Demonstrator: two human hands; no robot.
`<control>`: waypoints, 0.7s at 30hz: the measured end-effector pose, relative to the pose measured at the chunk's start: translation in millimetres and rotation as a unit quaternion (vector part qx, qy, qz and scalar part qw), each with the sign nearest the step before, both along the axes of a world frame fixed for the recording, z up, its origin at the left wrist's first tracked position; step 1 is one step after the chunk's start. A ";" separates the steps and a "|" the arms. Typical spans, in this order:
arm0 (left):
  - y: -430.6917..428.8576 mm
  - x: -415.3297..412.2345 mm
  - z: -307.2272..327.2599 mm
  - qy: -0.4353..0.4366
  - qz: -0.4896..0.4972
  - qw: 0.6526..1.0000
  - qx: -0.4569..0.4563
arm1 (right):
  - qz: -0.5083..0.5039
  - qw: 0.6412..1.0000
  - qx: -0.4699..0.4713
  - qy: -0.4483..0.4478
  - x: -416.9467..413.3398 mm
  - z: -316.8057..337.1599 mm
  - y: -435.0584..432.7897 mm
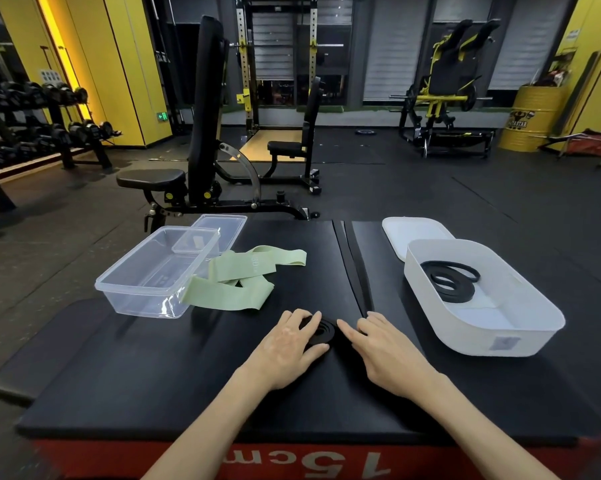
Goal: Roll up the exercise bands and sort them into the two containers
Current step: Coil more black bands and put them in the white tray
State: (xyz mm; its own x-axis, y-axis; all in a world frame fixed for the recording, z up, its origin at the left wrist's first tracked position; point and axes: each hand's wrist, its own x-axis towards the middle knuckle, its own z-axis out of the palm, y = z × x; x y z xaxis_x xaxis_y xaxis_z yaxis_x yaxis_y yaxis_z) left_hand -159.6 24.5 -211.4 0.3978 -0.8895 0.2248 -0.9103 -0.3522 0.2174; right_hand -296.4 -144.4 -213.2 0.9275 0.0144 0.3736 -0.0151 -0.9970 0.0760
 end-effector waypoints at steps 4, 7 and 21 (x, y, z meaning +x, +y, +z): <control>-5.2 -7.4 -1.8 0.025 0.065 0.997 -0.043 | 0.001 0.999 0.040 -0.024 2.5 -1.7 4.8; -9.2 -14.1 -3.1 0.033 0.113 0.992 -0.054 | -0.004 0.999 0.041 -0.030 5.1 -4.7 8.4; -5.4 -9.1 -6.9 0.060 0.064 0.995 -0.043 | 0.007 0.994 0.107 -0.016 9.1 -9.5 8.9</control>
